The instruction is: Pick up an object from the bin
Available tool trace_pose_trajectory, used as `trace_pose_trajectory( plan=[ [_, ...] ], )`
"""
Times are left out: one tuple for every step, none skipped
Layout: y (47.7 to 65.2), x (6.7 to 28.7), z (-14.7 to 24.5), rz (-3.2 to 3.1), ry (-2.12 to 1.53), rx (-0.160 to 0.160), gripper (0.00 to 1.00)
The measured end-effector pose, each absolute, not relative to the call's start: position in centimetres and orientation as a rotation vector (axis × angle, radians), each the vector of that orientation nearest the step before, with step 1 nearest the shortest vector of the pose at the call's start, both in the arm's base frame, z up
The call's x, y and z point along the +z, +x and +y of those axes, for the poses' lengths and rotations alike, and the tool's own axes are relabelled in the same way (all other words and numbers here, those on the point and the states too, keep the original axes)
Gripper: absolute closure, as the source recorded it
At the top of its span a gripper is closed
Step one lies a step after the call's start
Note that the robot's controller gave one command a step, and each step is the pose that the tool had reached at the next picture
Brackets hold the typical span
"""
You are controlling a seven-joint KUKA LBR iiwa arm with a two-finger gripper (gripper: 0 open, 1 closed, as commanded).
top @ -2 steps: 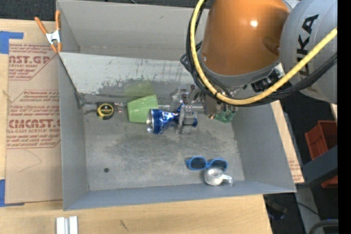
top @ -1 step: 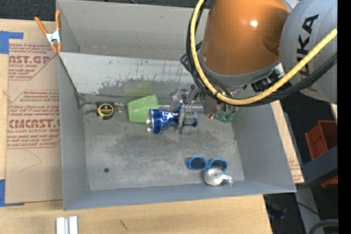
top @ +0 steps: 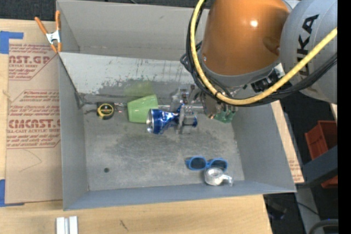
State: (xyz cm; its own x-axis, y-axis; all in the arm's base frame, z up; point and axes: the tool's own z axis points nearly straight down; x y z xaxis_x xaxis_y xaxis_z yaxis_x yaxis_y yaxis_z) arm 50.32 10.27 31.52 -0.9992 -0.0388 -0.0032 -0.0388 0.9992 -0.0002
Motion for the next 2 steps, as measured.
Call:
trace_pose_trajectory(
  plan=[
    [50.32,31.52,10.26,3.138,-0.061,0.000,1.00],
    [50.32,31.52,10.26,3.138,-0.061,0.000,1.00]
  ],
)
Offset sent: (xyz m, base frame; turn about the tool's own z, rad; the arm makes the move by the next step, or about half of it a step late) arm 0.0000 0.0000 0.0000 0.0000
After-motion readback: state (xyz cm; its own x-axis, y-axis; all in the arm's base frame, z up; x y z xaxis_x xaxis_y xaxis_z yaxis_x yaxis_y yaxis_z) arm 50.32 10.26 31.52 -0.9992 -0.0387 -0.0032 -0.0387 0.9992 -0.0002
